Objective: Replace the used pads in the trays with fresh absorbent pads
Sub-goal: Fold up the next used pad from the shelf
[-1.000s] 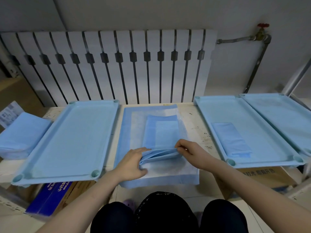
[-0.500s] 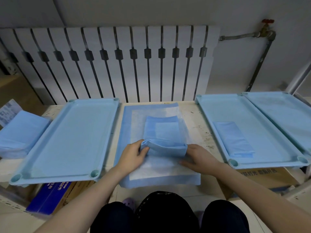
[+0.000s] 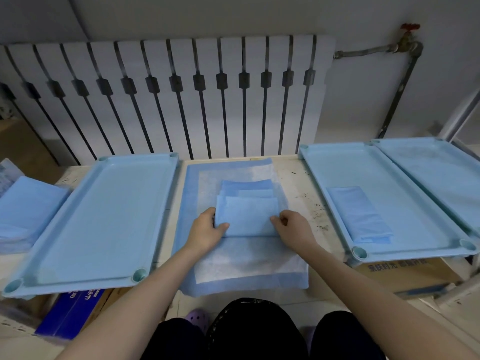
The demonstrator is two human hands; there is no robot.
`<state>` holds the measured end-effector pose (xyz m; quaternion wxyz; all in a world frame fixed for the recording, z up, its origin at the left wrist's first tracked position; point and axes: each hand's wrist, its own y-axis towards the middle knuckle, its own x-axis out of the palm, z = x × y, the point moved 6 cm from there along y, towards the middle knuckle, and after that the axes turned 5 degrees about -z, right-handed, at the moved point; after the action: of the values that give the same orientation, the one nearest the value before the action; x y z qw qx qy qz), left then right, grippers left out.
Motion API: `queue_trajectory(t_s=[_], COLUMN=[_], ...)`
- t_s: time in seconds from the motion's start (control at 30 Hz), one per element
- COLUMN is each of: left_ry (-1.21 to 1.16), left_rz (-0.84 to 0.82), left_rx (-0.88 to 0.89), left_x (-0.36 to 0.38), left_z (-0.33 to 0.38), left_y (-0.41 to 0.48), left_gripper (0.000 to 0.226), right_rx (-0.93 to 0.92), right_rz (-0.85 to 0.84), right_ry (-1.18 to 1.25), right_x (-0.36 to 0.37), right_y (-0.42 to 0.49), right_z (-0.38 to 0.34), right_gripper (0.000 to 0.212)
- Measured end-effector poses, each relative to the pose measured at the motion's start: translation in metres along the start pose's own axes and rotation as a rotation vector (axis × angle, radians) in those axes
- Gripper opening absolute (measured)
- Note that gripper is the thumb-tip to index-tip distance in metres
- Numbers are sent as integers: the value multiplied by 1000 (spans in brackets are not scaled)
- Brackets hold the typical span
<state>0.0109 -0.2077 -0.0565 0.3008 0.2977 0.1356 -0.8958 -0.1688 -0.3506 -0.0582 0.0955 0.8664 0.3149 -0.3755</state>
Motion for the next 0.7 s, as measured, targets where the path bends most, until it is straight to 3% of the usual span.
queue_trajectory(t_s=[0.07,0.27,0.43,0.5,0.57,0.63,0.7], left_ry=[51,127,335,494,603,629,667], left_rz=[28,118,138,177,203,93,-77], left_rx=[-27,-87,-92,-25,167,312,291], left_x=[1,1,4,4,10,21,34], left_z=[0,2,10,19,31,37,34], left_y=[4,7,2,-1,-1,5,13], left_gripper=[19,33,36,39,46,51,50], right_rx=[26,80,68,76,63,-71,-273], right_rz=[25,-16,8,7,41,144,152], right_ry=[-35,-246,-309,-310,-329,-383,-400], right_x=[1,2,2,1,0,0,9], right_y=[1,6,8,8,7,5,6], right_z=[3,-2,-3,-4,-6,-18,-31], right_gripper=[41,29,30,28,24,21,29])
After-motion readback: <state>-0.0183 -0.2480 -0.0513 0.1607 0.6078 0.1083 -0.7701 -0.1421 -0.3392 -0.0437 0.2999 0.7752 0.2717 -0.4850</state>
